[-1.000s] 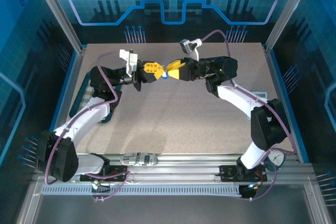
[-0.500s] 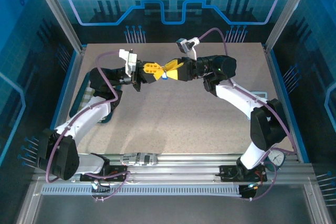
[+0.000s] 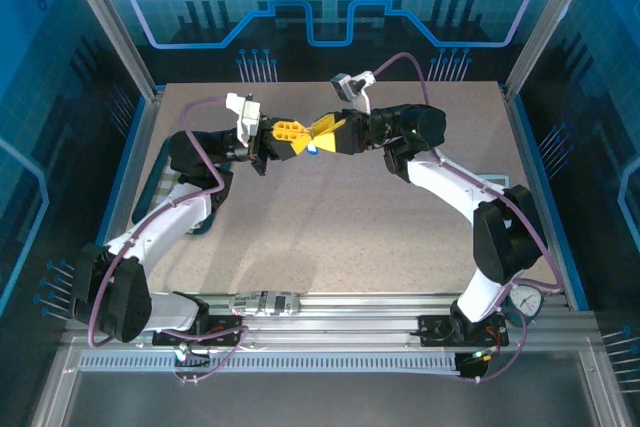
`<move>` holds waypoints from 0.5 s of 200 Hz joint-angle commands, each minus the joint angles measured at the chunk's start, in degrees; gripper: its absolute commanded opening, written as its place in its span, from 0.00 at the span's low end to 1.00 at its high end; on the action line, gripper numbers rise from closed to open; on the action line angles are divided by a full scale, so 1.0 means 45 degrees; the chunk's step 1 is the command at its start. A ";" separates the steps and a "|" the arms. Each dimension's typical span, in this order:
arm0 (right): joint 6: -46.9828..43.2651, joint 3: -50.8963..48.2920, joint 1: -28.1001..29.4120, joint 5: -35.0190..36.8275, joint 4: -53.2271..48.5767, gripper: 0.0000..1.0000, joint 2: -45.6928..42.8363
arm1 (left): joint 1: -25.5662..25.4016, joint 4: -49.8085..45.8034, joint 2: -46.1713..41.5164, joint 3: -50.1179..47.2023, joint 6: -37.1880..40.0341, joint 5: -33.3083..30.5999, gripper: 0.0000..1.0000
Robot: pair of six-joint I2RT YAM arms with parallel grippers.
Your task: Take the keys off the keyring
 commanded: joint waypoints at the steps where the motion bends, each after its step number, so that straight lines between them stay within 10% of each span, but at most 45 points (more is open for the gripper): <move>1: -0.0054 0.0393 0.0163 -0.0188 0.0393 0.35 -0.0004 | 0.0026 0.0554 0.0112 0.0375 -0.0131 0.0201 0.00; 100: -0.0240 -0.0155 -0.0504 -0.0171 0.0380 0.21 -0.0784 | 0.0416 0.0449 -0.0136 0.0042 0.0165 -0.0202 0.00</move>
